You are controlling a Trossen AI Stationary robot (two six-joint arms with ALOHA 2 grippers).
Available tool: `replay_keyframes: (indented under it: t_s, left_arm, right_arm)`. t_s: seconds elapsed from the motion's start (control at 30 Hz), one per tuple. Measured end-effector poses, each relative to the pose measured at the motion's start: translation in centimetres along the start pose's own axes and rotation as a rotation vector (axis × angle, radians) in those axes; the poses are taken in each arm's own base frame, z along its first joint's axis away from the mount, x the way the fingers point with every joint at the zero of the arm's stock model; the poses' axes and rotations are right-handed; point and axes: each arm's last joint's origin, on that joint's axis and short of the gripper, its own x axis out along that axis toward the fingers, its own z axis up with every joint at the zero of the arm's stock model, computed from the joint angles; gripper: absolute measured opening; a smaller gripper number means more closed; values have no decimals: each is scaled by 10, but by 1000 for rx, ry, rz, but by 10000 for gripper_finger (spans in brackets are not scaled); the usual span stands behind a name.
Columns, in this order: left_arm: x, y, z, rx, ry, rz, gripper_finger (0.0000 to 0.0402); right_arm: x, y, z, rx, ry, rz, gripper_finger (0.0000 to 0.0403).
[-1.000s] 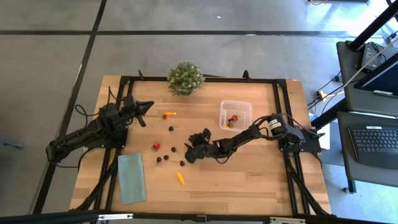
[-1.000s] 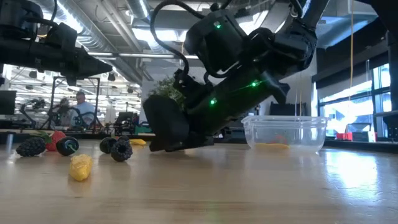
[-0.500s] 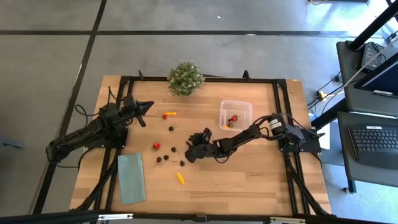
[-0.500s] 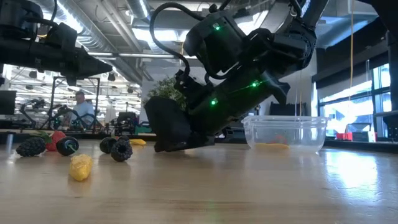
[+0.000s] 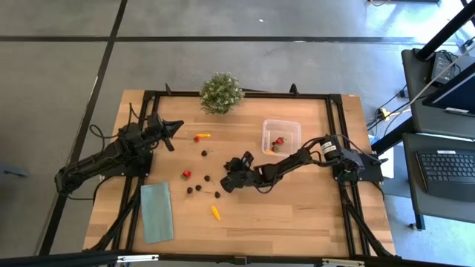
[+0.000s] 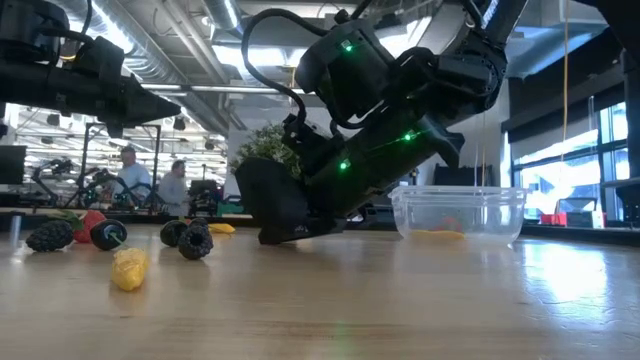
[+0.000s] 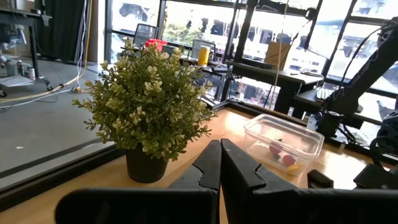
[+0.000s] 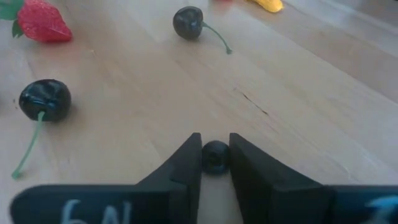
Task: Pick and placing Produce into tupperware
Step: Put the blueberry into the transparent bin
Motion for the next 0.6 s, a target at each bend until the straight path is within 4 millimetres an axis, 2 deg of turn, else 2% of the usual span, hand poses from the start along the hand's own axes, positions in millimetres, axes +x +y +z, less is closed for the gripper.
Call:
replay_keyframes:
  t_s: [0.27,0.4,0.47,0.6]
  left_arm:
    - [0,0,0,0,0,0,0]
    - [0,0,0,0,0,0,0]
    - [0,0,0,0,0,1,0]
    - [0,0,0,0,-1,0,0]
  right_arm:
    - [0,0,0,12,2,4,58]
    - [-6,-1,10,27,11,35,57]
    - [-14,-1,24,15,-8,52,56]
    - [-37,-12,79,47,-118,59,55]
